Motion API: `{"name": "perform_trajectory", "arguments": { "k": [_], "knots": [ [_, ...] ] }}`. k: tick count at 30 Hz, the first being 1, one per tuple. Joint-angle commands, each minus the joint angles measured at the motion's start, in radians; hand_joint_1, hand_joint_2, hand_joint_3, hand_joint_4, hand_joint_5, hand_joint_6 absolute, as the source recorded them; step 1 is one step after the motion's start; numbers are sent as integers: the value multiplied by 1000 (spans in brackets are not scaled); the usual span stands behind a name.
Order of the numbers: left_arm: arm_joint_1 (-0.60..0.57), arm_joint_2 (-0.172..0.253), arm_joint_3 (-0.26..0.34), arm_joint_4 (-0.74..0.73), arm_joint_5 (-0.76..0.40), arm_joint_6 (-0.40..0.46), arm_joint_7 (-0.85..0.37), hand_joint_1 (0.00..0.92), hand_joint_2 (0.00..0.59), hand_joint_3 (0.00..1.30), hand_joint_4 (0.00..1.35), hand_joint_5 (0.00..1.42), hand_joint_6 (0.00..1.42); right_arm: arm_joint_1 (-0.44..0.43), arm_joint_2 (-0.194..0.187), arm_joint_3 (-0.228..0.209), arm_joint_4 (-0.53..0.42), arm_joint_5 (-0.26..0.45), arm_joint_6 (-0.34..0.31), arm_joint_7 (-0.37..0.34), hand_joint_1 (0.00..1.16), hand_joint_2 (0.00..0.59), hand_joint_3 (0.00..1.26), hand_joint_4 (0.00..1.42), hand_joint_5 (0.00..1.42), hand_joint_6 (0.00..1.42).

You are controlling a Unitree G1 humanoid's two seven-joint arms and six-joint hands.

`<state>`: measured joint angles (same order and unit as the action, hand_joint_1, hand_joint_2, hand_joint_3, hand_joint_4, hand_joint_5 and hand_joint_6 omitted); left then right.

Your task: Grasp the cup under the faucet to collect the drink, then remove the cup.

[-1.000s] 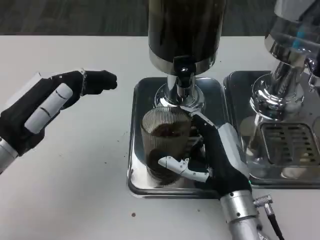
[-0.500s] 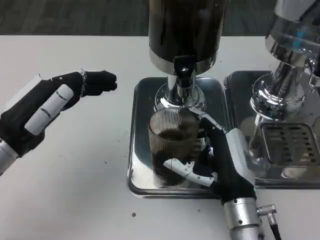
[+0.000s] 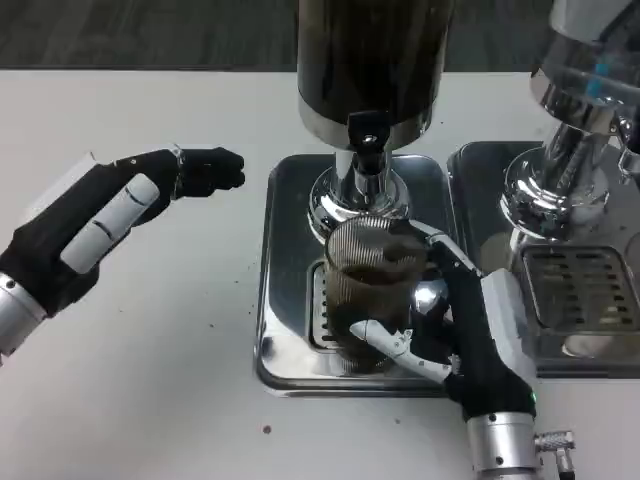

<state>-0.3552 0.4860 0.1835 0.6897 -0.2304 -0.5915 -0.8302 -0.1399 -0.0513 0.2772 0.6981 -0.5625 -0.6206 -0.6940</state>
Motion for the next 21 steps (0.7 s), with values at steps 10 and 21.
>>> {"name": "perform_trajectory", "arguments": {
  "k": [10, 21],
  "knots": [
    [0, -20, -42, 20, 32, -40, 9, 0, 235, 356, 317, 236, 204, 81, -29, -54, -157, -11, -51, -81, 752, 216, 561, 689, 862, 1233],
    [25, 2, -107, 9, 166, -162, 88, 0, 218, 243, 186, 142, 151, 131, -48, -84, -242, -10, -46, -76, 766, 205, 588, 708, 887, 1250]
  ]
}}
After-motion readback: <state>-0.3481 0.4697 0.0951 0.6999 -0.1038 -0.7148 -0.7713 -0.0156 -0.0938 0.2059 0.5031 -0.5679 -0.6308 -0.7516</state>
